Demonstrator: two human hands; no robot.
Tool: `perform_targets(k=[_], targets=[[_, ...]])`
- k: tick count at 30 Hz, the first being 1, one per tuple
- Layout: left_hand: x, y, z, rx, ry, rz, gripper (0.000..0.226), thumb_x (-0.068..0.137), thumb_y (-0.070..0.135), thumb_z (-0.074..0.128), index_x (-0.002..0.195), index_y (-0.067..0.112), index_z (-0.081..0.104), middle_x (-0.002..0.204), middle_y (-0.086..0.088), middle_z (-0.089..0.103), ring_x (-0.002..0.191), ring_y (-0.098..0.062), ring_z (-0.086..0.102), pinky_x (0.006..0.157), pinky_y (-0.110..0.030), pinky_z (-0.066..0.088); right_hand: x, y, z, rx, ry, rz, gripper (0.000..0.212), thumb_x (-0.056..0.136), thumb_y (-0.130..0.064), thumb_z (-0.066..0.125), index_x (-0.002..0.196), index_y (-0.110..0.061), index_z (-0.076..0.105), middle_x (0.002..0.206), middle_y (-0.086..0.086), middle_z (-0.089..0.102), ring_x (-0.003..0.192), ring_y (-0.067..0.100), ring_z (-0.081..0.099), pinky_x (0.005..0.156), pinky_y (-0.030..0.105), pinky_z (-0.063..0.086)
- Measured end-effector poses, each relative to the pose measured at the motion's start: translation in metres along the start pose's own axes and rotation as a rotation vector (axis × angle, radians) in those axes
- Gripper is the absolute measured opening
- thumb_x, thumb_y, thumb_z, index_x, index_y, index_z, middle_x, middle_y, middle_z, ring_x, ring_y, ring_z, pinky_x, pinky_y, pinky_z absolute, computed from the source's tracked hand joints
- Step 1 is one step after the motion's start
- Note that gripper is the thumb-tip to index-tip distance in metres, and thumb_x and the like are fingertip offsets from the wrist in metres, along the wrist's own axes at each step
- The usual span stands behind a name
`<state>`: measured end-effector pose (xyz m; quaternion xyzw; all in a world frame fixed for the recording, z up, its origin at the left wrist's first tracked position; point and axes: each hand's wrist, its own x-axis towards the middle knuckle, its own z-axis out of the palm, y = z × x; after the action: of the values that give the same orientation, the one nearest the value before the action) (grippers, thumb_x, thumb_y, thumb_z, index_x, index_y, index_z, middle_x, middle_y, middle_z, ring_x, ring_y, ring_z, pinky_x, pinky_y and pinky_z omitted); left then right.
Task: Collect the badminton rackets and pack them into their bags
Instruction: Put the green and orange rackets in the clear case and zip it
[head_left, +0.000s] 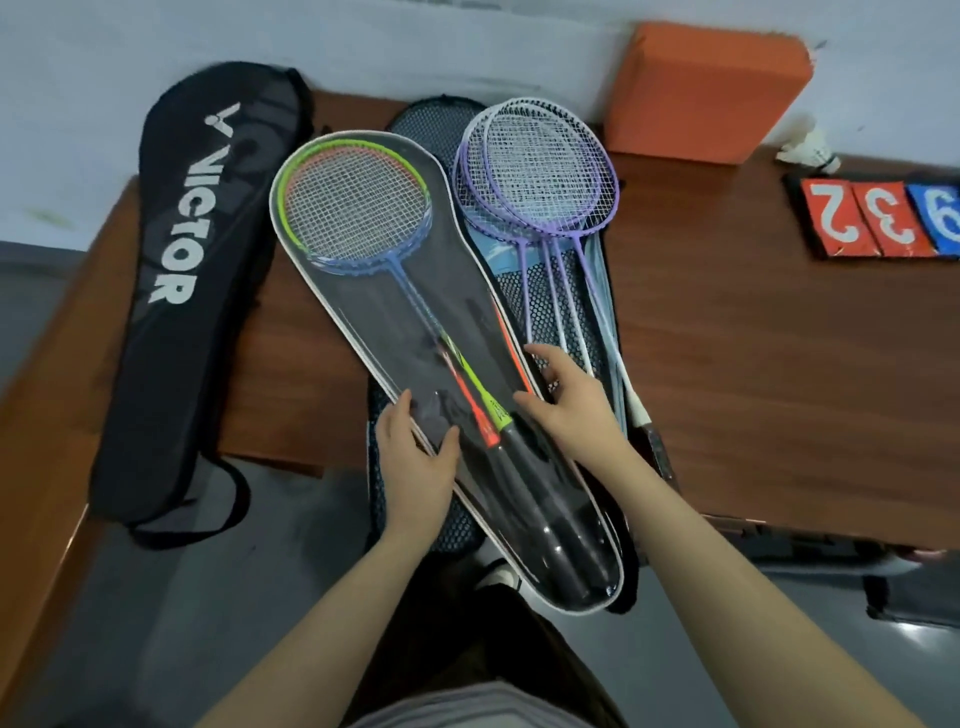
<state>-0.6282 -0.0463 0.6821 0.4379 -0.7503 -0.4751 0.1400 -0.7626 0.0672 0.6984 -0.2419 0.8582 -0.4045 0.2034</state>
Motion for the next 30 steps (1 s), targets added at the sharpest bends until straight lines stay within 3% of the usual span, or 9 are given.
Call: perform_targets(k=[2, 5, 9, 14, 18, 23, 26, 28, 30], targets=[[0.001, -0.001, -0.006, -0.017, 0.056, 0.013, 0.057, 0.086, 0.013, 0.064, 0.137, 0.011, 0.039, 0.141, -0.009, 0.035, 0.131, -0.019, 0.035, 0.108, -0.025, 0.027, 0.006, -0.008, 0.008, 0.015, 0.001, -0.007, 0.053, 0.083, -0.017, 0.067, 0.131, -0.021, 0.047, 0.077, -0.022, 0.041, 0.065, 0.005, 0.041, 0.069, 0.022, 0.033], [0.004, 0.002, -0.016, -0.020, 0.133, -0.002, 0.046, 0.088, 0.006, 0.058, 0.133, 0.010, 0.047, 0.143, -0.009, 0.033, 0.131, -0.018, 0.034, 0.098, -0.006, 0.020, 0.008, -0.018, 0.026, 0.083, -0.009, -0.017, 0.053, 0.081, -0.012, 0.068, 0.130, -0.015, 0.049, 0.093, -0.014, 0.053, 0.085, 0.012, 0.048, 0.076, 0.020, 0.035], [0.008, 0.008, -0.037, -0.021, 0.227, 0.036, 0.041, 0.090, 0.004, 0.054, 0.131, 0.011, 0.050, 0.141, -0.006, 0.035, 0.129, -0.014, 0.037, 0.091, 0.006, 0.018, 0.001, -0.035, 0.050, 0.106, 0.035, -0.145, 0.048, 0.084, -0.007, 0.063, 0.131, -0.009, 0.050, 0.127, 0.005, 0.057, 0.119, 0.015, 0.050, 0.097, 0.013, 0.029], [0.018, 0.018, -0.073, -0.017, 0.326, 0.189, 0.037, 0.090, 0.001, 0.055, 0.126, 0.008, 0.054, 0.132, -0.003, 0.045, 0.114, 0.007, 0.036, 0.092, 0.006, 0.021, 0.000, -0.070, 0.062, 0.072, 0.130, -0.299, 0.041, 0.086, -0.007, 0.060, 0.126, -0.008, 0.053, 0.110, 0.006, 0.060, 0.096, 0.007, 0.051, 0.083, 0.015, 0.035], [0.040, 0.014, -0.108, 0.017, 0.365, 0.315, 0.037, 0.089, 0.003, 0.057, 0.125, 0.007, 0.055, 0.129, -0.002, 0.047, 0.117, 0.004, 0.039, 0.099, 0.000, 0.025, 0.008, -0.104, 0.076, 0.073, 0.150, -0.388, 0.040, 0.086, -0.007, 0.058, 0.126, -0.009, 0.053, 0.107, 0.006, 0.059, 0.095, 0.008, 0.051, 0.081, 0.015, 0.037], [0.087, 0.006, -0.158, -0.004, 0.335, 0.322, 0.041, 0.091, 0.010, 0.056, 0.131, 0.012, 0.049, 0.130, 0.009, 0.038, 0.116, 0.015, 0.027, 0.094, 0.007, 0.016, 0.030, -0.155, 0.112, 0.079, 0.226, -0.425, 0.036, 0.088, -0.005, 0.057, 0.124, -0.008, 0.054, 0.102, 0.005, 0.058, 0.086, 0.007, 0.050, 0.078, 0.004, 0.035], [0.127, -0.001, -0.196, 0.027, 0.330, 0.380, 0.041, 0.089, 0.006, 0.057, 0.130, 0.007, 0.050, 0.133, -0.003, 0.046, 0.120, 0.002, 0.036, 0.098, 0.003, 0.019, 0.049, -0.189, 0.142, 0.074, 0.272, -0.419, 0.034, 0.087, -0.003, 0.057, 0.121, -0.007, 0.056, 0.098, 0.005, 0.058, 0.079, 0.011, 0.049, 0.073, 0.003, 0.034], [0.154, -0.011, -0.221, 0.061, 0.322, 0.402, 0.041, 0.087, 0.004, 0.059, 0.128, 0.005, 0.052, 0.131, -0.011, 0.050, 0.123, -0.014, 0.044, 0.101, 0.000, 0.021, 0.063, -0.208, 0.167, 0.077, 0.288, -0.404, 0.033, 0.086, -0.003, 0.057, 0.119, -0.008, 0.057, 0.097, 0.005, 0.058, 0.078, 0.008, 0.049, 0.074, 0.004, 0.034], [0.179, -0.024, -0.243, 0.080, 0.303, 0.421, 0.041, 0.086, 0.003, 0.060, 0.127, 0.003, 0.053, 0.130, -0.013, 0.052, 0.123, -0.019, 0.046, 0.101, -0.001, 0.022, 0.076, -0.224, 0.193, 0.100, 0.312, -0.386, 0.032, 0.085, -0.001, 0.056, 0.117, -0.008, 0.058, 0.098, 0.004, 0.059, 0.084, 0.005, 0.050, 0.079, 0.007, 0.036]])
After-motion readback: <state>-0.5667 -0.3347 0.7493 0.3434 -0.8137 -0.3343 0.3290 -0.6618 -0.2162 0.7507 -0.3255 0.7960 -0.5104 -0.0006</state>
